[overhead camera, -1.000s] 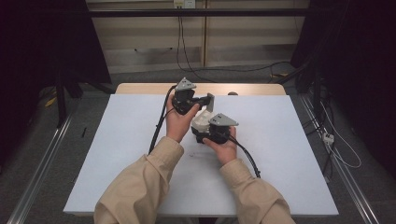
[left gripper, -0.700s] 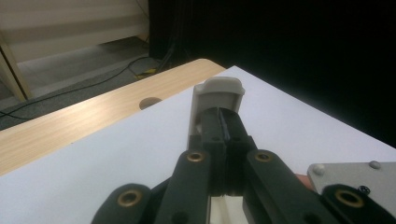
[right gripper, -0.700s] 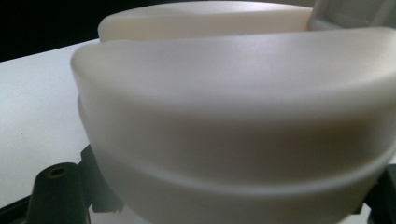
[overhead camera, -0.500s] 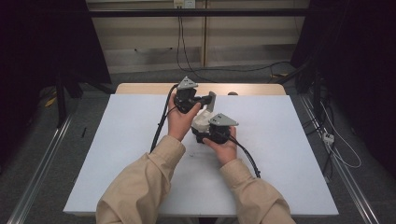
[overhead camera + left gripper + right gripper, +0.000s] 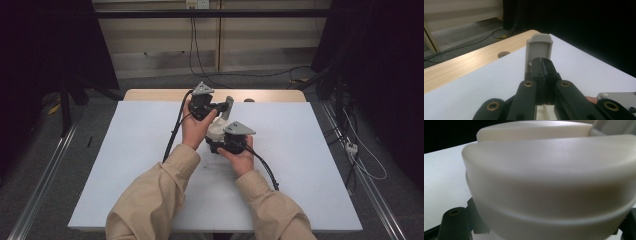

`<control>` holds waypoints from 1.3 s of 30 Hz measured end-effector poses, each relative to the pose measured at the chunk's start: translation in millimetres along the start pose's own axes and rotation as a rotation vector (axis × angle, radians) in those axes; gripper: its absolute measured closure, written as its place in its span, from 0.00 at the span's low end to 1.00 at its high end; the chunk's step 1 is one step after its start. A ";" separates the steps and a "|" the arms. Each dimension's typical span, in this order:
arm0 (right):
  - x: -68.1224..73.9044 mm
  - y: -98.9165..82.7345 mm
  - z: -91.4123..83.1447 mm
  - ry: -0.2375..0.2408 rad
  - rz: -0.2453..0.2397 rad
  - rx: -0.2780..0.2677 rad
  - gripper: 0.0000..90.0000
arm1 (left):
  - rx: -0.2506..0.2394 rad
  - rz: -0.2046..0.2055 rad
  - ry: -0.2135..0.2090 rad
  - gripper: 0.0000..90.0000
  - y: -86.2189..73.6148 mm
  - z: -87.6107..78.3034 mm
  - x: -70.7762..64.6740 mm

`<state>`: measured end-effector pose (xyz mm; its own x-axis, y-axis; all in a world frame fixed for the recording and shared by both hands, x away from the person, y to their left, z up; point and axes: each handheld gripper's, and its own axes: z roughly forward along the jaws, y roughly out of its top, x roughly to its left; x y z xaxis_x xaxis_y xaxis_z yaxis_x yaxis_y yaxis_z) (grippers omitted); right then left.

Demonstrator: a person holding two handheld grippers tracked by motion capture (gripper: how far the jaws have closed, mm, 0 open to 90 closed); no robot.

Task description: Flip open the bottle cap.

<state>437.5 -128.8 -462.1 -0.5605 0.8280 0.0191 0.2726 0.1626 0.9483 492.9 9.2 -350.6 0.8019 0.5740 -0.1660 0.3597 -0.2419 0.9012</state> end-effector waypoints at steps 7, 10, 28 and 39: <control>-0.1 0.0 0.0 0.000 0.000 0.000 0.21 | 0.008 -0.001 0.003 1.00 -1.5 4.6 0.8; 0.0 0.0 0.0 0.000 -0.001 0.000 0.21 | 0.009 -0.003 0.003 1.00 -2.3 6.7 1.6; 0.3 0.0 0.0 -0.001 0.000 0.001 0.21 | 0.021 -0.005 0.005 0.99 -5.9 13.5 2.7; 0.0 0.0 0.0 0.000 -0.002 0.001 0.21 | 0.025 -0.009 0.004 0.99 -5.8 17.4 3.1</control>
<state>437.5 -128.8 -462.2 -0.5606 0.8279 0.0175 0.2726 0.1645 0.9480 501.6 -1.2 -363.3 0.7970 0.5790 -0.1721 0.3782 -0.2563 0.8895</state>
